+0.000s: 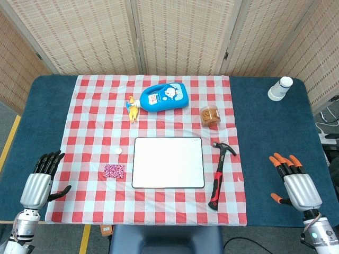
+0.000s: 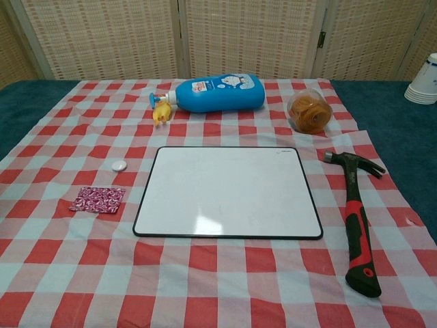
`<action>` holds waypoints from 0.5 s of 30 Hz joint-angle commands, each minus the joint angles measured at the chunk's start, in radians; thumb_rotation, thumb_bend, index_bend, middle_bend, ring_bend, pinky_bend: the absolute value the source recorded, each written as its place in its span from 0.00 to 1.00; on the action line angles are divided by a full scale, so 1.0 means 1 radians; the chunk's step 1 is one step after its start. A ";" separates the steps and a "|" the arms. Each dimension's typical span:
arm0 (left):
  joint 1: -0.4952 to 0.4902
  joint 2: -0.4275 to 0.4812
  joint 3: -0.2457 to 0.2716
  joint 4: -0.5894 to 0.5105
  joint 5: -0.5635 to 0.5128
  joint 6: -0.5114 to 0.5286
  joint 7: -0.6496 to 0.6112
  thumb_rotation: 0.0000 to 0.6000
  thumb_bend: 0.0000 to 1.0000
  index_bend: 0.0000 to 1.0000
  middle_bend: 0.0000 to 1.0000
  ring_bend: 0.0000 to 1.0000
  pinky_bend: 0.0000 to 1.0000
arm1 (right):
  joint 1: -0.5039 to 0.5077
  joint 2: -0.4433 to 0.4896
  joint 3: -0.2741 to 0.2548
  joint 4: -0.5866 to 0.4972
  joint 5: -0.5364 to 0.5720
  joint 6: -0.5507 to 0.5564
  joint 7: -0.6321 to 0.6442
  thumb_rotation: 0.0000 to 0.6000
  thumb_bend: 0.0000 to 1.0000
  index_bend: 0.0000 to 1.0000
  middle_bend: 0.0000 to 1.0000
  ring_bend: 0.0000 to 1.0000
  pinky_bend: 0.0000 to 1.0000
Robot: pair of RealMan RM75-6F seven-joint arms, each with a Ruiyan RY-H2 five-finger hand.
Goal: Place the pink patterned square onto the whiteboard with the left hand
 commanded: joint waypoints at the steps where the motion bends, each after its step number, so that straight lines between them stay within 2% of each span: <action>1: 0.001 -0.001 -0.001 0.001 -0.001 0.003 -0.001 1.00 0.21 0.01 0.03 0.00 0.05 | 0.000 -0.001 0.000 0.000 -0.002 0.002 0.000 1.00 0.07 0.00 0.00 0.00 0.00; 15: 0.011 0.010 -0.009 -0.017 -0.002 0.032 0.009 1.00 0.21 0.01 0.03 0.00 0.05 | -0.013 0.008 -0.005 -0.001 -0.032 0.040 0.024 1.00 0.07 0.00 0.00 0.00 0.00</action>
